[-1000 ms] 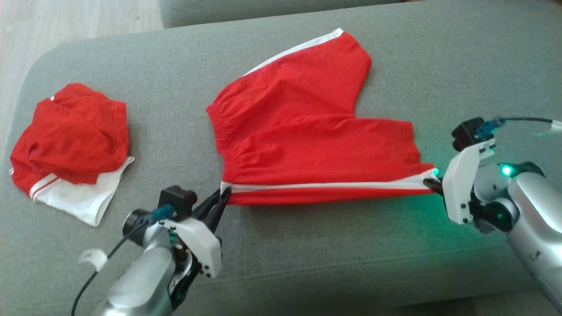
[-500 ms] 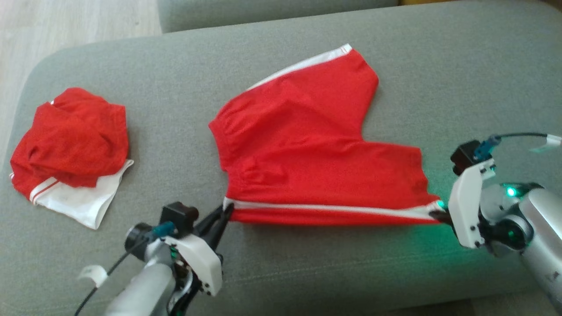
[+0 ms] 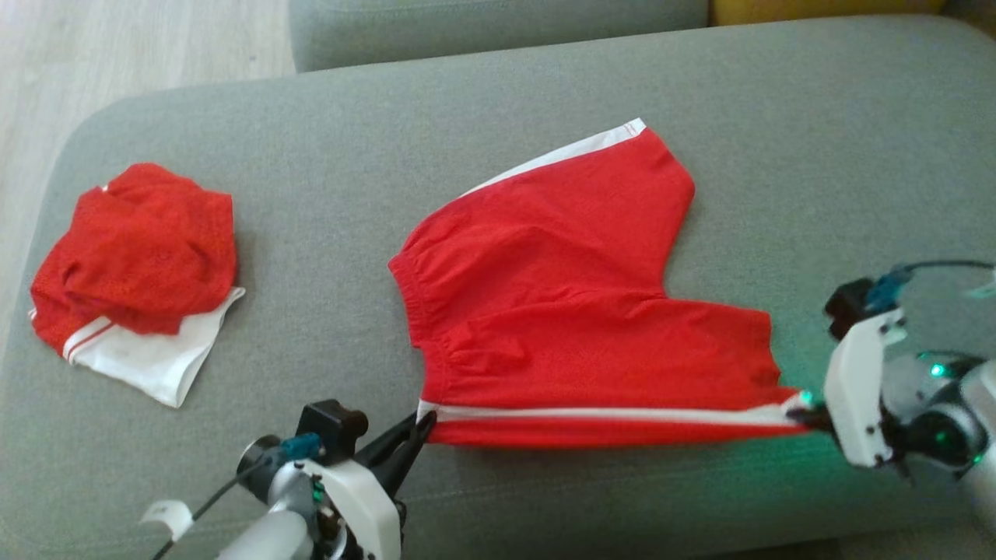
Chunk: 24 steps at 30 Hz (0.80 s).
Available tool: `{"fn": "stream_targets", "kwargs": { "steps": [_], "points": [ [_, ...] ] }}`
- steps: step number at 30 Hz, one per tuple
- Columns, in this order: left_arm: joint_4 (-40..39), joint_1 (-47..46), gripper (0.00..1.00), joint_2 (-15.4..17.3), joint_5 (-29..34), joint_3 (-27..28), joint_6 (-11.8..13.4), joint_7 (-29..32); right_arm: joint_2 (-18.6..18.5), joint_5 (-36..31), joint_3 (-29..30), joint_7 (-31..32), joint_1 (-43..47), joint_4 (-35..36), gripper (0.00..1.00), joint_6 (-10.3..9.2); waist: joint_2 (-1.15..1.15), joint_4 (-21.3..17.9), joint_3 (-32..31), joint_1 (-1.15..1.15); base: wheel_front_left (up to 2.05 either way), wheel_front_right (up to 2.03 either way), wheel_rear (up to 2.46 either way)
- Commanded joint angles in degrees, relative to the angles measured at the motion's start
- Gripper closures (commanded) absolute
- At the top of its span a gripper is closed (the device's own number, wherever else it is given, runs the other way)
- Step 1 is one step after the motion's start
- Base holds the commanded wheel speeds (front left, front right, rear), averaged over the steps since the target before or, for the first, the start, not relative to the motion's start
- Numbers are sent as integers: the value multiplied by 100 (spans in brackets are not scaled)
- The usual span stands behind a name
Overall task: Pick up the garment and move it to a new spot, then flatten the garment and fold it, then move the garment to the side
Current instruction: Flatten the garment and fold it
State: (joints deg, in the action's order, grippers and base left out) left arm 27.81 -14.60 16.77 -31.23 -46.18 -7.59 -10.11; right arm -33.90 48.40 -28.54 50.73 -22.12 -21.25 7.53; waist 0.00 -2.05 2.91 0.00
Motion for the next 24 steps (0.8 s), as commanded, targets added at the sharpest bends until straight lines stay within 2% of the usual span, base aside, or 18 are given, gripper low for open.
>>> {"fn": "stream_targets", "kwargs": {
  "steps": [1, 12, 24],
  "points": [
    [-142, -229, 100, 230, -13, 236, 13, -37, -244, -52, 137, -57, -99, 170, 100, -4, 0, 15, 37, 0, 0, 0, 0],
    [-756, -795, 100, 179, -364, 829, 125, -281, 183, -544, 1080, -582, -813, 736, 100, -4, 0, 280, 564, 0, 0, 0, 0],
    [-525, -1672, 100, -223, -482, 988, 111, -338, 551, -1255, 1132, -1626, -2120, 169, 100, -4, 0, 753, 1397, 0, 0, 0, 0]
  ]
}}
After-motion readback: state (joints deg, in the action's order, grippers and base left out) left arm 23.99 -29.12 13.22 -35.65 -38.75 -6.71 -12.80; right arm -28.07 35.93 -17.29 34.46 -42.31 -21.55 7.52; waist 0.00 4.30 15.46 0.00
